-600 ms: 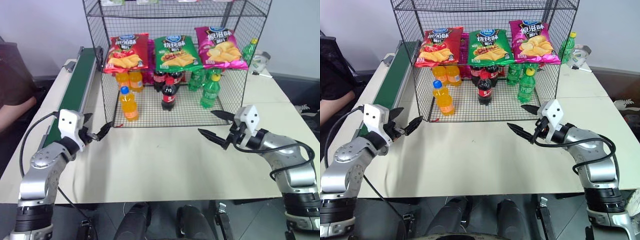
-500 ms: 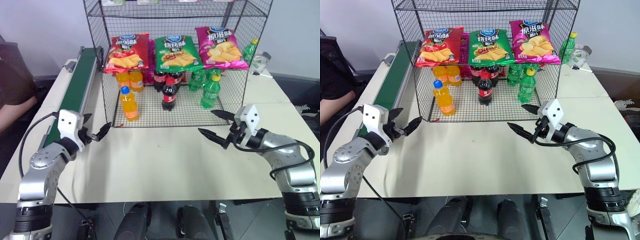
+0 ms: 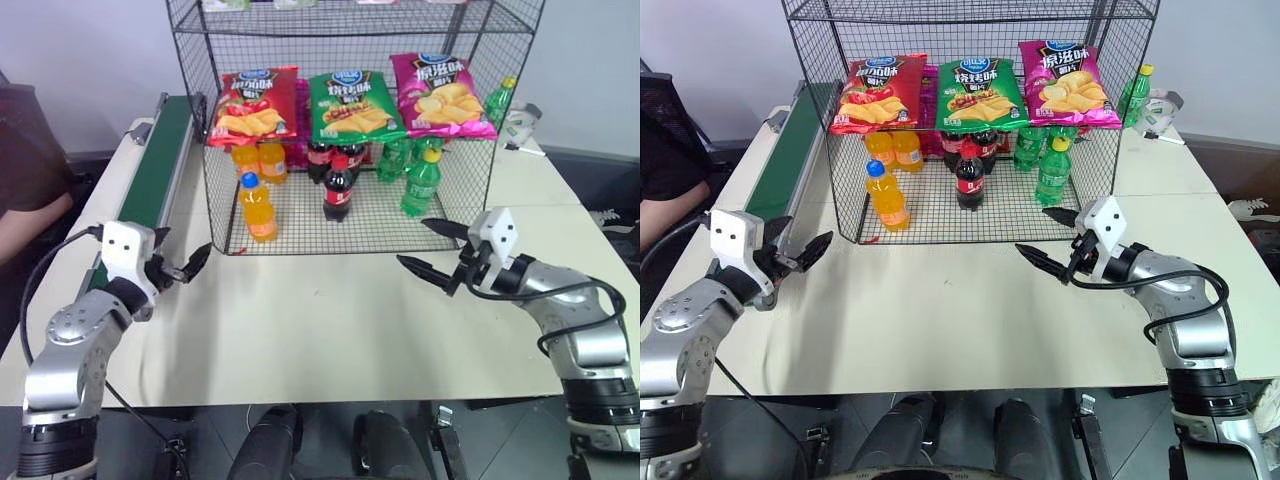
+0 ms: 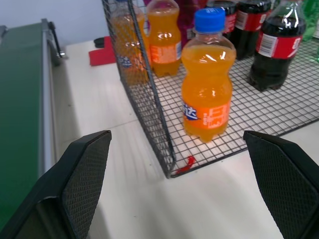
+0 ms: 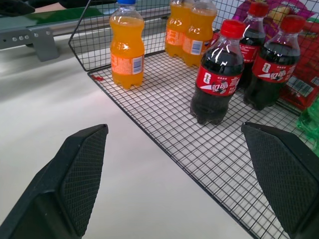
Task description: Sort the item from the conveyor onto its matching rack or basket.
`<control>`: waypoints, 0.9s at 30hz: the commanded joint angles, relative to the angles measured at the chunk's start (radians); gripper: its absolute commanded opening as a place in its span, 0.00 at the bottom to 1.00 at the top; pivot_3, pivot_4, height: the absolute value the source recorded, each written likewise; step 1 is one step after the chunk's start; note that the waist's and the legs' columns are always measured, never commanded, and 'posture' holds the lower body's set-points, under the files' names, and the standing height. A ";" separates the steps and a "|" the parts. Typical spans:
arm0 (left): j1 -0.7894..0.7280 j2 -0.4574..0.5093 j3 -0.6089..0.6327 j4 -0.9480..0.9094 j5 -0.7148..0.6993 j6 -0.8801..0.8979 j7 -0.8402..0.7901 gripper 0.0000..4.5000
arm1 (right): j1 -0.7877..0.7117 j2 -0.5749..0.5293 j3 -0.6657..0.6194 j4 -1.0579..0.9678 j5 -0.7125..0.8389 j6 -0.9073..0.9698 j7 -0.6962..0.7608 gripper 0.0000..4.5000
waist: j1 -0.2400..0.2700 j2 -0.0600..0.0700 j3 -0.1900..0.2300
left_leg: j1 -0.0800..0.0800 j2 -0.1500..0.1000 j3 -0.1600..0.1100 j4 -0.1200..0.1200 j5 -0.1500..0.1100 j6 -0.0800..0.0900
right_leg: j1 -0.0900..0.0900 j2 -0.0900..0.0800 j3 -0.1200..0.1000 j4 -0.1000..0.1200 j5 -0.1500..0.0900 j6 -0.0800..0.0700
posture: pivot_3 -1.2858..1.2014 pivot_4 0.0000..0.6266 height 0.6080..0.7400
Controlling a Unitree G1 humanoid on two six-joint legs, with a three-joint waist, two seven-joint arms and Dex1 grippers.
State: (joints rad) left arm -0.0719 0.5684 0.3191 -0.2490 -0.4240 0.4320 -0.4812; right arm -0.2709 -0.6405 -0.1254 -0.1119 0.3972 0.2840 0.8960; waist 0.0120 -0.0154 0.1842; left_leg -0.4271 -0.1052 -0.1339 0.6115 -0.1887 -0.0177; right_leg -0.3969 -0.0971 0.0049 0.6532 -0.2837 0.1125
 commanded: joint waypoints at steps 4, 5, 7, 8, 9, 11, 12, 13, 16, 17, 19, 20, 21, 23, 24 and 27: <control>-0.012 0.018 0.037 -0.031 -0.005 0.015 0.005 0.99 | -0.036 0.004 -0.001 0.013 -0.007 -0.036 0.000 1.00 | 0.000 0.000 0.000 | 0.000 0.000 0.000 0.000 0.000 0.000 | 0.000 0.000 0.000 0.000 0.000 0.000 | 0.52 0.24 1.00; -0.014 0.018 0.036 -0.030 -0.005 0.016 0.005 0.99 | -0.038 0.006 0.000 0.014 -0.008 -0.036 -0.002 1.00 | 0.000 0.000 0.000 | 0.000 0.000 0.000 0.000 0.000 0.000 | 0.000 0.000 0.000 0.000 0.000 0.000 | 0.52 0.24 1.00; -0.019 0.019 0.033 -0.029 -0.005 0.019 0.003 0.99 | -0.043 0.011 0.002 0.010 -0.007 -0.032 -0.006 1.00 | 0.000 0.000 0.000 | 0.000 0.000 0.000 0.000 0.000 0.000 | 0.000 0.000 0.000 0.000 0.000 0.000 | 0.52 0.24 1.00; -0.022 0.019 0.031 -0.027 -0.004 0.019 0.003 0.99 | -0.044 0.013 0.003 0.008 -0.007 -0.031 -0.008 1.00 | 0.000 0.000 0.000 | 0.000 0.000 0.000 0.000 0.000 0.000 | 0.000 0.000 0.000 0.000 0.000 0.000 | 0.52 0.24 1.00; -0.024 0.017 0.029 -0.027 -0.003 0.019 0.003 0.99 | -0.042 0.013 0.003 0.005 -0.007 -0.031 -0.007 1.00 | 0.000 0.000 0.000 | 0.000 0.000 0.000 0.000 0.000 0.000 | 0.000 0.000 0.000 0.000 0.000 0.000 | 0.52 0.24 1.00; -0.029 0.015 0.026 -0.025 -0.004 0.020 0.003 0.99 | -0.039 0.012 0.004 0.005 -0.010 -0.033 -0.005 1.00 | 0.000 0.000 0.000 | 0.000 0.000 0.000 0.000 0.000 0.000 | 0.000 0.000 0.000 0.000 0.000 0.000 | 0.52 0.24 1.00; -0.030 0.014 0.026 -0.024 -0.005 0.021 0.002 0.99 | -0.037 0.011 0.004 0.004 -0.012 -0.035 -0.004 1.00 | 0.000 0.000 0.000 | 0.000 0.000 0.000 0.000 0.000 0.000 | 0.000 0.000 0.000 0.000 0.000 0.000 | 0.52 0.24 1.00; -0.032 0.014 0.025 -0.021 -0.006 0.021 0.000 0.99 | -0.038 0.011 0.005 0.005 -0.014 -0.036 -0.005 1.00 | 0.000 0.000 0.000 | 0.000 0.000 0.000 0.000 0.000 0.000 | 0.000 0.000 0.000 0.000 0.000 0.000 | 0.52 0.24 1.00; -0.038 0.014 0.025 -0.011 -0.004 0.018 -0.002 0.99 | -0.039 0.017 0.004 -0.005 -0.015 -0.033 -0.011 1.00 | 0.000 0.000 0.000 | 0.000 0.000 0.000 0.000 0.000 0.000 | 0.000 0.000 0.000 0.000 0.000 0.000 | 0.52 0.24 1.00; -0.042 0.015 0.026 -0.008 -0.005 0.019 -0.002 0.99 | -0.040 0.019 0.004 -0.009 -0.014 -0.032 -0.014 1.00 | 0.000 0.000 0.000 | 0.000 0.000 0.000 0.000 0.000 0.000 | 0.000 0.000 0.000 0.000 0.000 0.000 | 0.52 0.24 1.00; -0.046 0.022 0.026 -0.007 -0.005 0.038 0.003 0.99 | -0.041 0.020 0.004 -0.010 -0.014 -0.031 -0.015 1.00 | 0.000 0.000 0.000 | 0.000 0.000 0.000 0.000 0.000 0.000 | 0.000 0.000 0.000 0.000 0.000 0.000 | 0.52 0.24 1.00; -0.049 0.023 0.027 -0.008 -0.005 0.050 0.008 0.99 | -0.043 0.021 0.004 -0.007 -0.014 -0.032 -0.015 1.00 | 0.000 0.000 0.000 | 0.000 0.000 0.000 0.000 0.000 0.000 | 0.000 0.000 0.000 0.000 0.000 0.000 | 0.52 0.24 1.00; -0.051 0.024 0.029 -0.008 -0.004 0.051 0.009 0.99 | -0.048 0.023 0.006 0.001 -0.016 -0.035 -0.015 1.00 | 0.000 0.000 0.000 | 0.000 0.000 0.000 0.000 0.000 0.000 | 0.000 0.000 0.000 0.000 0.000 0.000 | 0.52 0.24 1.00; -0.054 0.022 0.039 -0.011 -0.009 0.054 0.009 0.99 | -0.059 0.028 0.012 0.014 -0.023 -0.040 -0.018 1.00 | 0.000 0.000 0.000 | 0.000 0.000 0.000 0.000 0.000 0.000 | 0.000 0.000 0.000 0.000 0.000 0.000 | 0.52 0.24 1.00; -0.054 0.023 0.043 -0.014 -0.012 0.059 0.009 0.99 | -0.067 0.032 0.015 0.017 -0.024 -0.038 -0.019 1.00 | -0.001 0.000 0.000 | 0.000 0.000 0.000 0.000 0.000 0.000 | 0.000 0.000 0.000 0.000 0.000 0.000 | 0.52 0.24 1.00; -0.049 0.024 0.051 -0.027 -0.018 0.064 0.007 0.99 | -0.084 0.036 0.023 0.017 -0.020 -0.033 -0.014 1.00 | -0.002 0.000 0.000 | 0.000 0.000 0.000 0.000 0.000 0.000 | 0.000 0.000 0.000 0.000 0.000 0.000 | 0.52 0.24 1.00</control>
State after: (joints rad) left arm -0.1149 0.5777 0.3349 -0.2440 -0.4260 0.4969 -0.4756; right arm -0.3330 -0.6071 -0.0987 -0.0818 0.3680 0.2687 0.8806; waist 0.0105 -0.0152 0.1843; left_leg -0.4271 -0.1051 -0.1339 0.6111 -0.1887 -0.0178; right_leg -0.3973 -0.0970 0.0049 0.6531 -0.2834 0.1131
